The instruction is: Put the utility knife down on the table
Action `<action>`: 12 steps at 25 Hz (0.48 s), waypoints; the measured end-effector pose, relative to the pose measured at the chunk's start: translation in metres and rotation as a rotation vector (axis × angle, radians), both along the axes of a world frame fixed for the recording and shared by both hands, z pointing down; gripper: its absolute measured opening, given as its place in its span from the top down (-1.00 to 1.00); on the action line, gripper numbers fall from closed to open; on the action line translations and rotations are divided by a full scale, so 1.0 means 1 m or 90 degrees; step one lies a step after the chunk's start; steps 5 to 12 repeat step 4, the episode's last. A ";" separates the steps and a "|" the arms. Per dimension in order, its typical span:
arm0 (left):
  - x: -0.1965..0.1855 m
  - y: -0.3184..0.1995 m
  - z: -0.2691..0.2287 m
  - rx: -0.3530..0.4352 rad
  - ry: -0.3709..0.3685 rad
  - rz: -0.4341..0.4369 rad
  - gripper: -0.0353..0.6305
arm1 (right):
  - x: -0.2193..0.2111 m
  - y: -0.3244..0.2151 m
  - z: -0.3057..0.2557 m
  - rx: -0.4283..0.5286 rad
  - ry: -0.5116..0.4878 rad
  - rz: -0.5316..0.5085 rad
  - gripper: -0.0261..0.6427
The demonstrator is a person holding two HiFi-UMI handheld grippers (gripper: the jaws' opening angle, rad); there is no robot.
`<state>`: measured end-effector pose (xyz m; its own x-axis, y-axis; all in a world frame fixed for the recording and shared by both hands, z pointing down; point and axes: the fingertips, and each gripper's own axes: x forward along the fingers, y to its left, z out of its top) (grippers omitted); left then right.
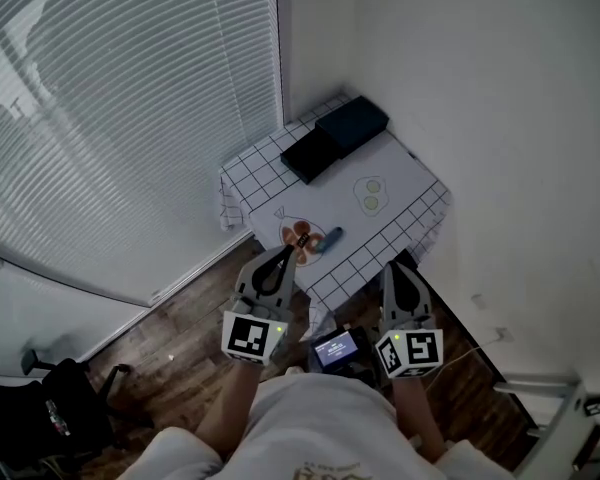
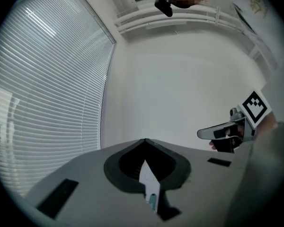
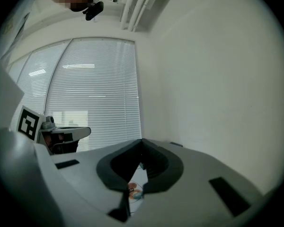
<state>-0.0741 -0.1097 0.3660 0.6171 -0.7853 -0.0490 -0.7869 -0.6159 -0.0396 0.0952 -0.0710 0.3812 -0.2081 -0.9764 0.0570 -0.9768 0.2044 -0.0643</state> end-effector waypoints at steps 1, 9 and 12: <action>0.000 -0.001 0.000 -0.003 -0.001 -0.001 0.87 | -0.001 -0.002 -0.001 0.001 0.000 0.000 0.90; 0.000 -0.005 -0.001 -0.007 -0.007 -0.007 0.87 | -0.002 -0.007 -0.004 0.007 -0.002 -0.001 0.90; 0.000 -0.005 -0.001 -0.007 -0.007 -0.007 0.87 | -0.002 -0.007 -0.004 0.007 -0.002 -0.001 0.90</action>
